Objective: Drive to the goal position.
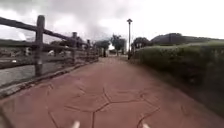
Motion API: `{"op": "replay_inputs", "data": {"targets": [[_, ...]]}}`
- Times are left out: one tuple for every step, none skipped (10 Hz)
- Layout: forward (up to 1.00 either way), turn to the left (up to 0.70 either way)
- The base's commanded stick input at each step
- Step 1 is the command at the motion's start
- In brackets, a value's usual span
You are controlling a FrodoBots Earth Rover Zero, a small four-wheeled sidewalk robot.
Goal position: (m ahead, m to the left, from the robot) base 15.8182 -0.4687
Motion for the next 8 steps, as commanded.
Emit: {"op": "replay_inputs", "data": {"targets": [[0.70, 0.00], [0.70, 0.00], [0.70, 0.00], [0.70, 0.00], [0.70, 0.00], [0.70, 0.00], [0.70, 0.00], [0.70, 0.00]]}}
